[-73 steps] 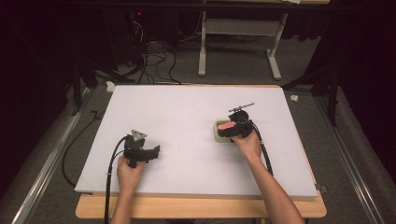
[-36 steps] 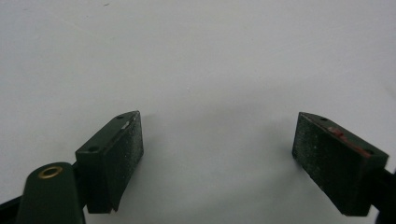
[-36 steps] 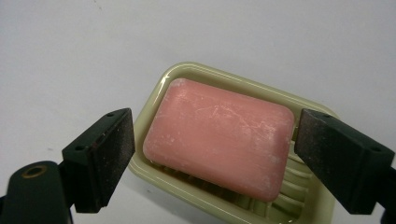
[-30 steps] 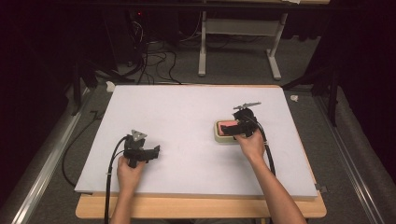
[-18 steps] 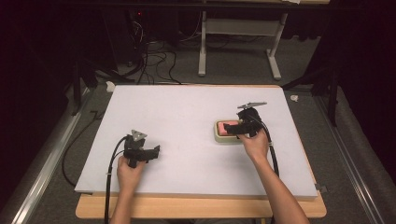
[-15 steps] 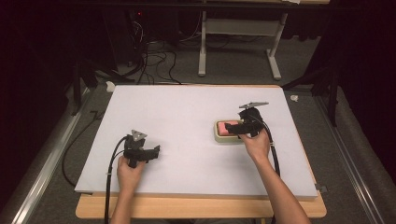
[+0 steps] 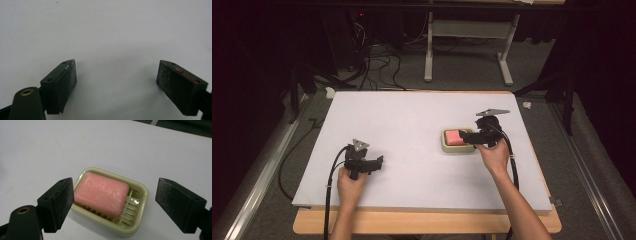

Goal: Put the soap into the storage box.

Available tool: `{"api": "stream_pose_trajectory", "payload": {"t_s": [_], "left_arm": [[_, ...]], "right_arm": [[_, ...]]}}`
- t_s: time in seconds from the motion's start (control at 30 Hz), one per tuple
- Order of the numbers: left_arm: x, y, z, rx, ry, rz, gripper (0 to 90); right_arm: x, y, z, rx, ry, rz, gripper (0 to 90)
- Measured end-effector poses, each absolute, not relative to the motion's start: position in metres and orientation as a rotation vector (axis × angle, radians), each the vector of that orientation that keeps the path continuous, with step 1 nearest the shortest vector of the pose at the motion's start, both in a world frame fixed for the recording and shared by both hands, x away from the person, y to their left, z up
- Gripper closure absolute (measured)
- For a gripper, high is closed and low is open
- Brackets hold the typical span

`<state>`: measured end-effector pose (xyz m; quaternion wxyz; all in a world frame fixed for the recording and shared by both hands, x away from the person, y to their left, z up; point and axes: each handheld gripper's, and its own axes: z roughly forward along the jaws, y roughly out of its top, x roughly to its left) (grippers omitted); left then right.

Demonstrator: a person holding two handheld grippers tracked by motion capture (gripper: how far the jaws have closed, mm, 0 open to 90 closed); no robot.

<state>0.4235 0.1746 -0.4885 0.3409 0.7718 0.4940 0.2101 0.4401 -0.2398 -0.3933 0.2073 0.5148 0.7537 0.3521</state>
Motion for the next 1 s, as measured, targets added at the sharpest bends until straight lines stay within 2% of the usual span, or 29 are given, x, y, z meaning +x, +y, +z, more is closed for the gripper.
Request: {"api": "stream_pose_trajectory", "payload": {"t_s": [1.0], "left_arm": [[0.423, 0.175, -0.488, 2.009, 1.286, 0.548, 16.8]], "right_arm": [[0.406, -0.291, -0.378, 1.447, 1.956, 1.098, 19.2]]}}
